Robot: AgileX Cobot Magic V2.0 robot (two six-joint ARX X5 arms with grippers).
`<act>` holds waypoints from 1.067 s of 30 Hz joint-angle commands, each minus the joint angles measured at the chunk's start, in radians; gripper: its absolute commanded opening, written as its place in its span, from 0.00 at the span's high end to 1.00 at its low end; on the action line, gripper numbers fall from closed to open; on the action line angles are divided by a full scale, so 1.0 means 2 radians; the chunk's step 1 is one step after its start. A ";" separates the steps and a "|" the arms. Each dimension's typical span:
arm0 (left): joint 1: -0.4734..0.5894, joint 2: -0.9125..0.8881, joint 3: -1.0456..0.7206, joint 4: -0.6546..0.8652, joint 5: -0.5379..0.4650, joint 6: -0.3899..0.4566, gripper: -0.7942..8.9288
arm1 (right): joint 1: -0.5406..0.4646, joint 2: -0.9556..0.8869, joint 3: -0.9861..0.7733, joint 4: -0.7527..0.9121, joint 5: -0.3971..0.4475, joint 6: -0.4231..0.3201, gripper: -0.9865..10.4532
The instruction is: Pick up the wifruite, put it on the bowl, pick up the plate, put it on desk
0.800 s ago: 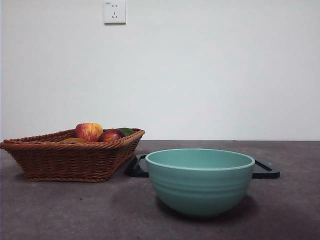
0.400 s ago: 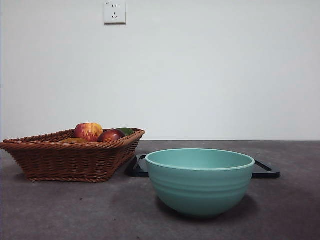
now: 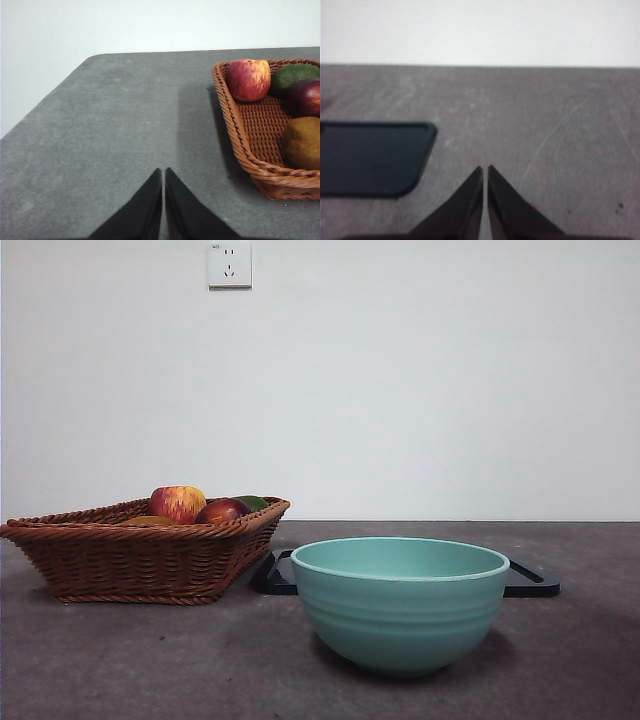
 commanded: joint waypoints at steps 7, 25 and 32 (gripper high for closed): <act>0.001 -0.001 -0.010 -0.003 -0.003 -0.001 0.91 | -0.001 -0.001 -0.003 -0.031 0.001 0.007 0.91; 0.001 -0.001 -0.010 -0.003 -0.003 -0.001 0.91 | -0.001 -0.001 -0.002 -0.018 0.001 0.009 0.91; 0.001 -0.001 -0.010 -0.003 -0.003 -0.001 0.91 | -0.001 -0.001 -0.002 -0.018 0.001 0.009 0.91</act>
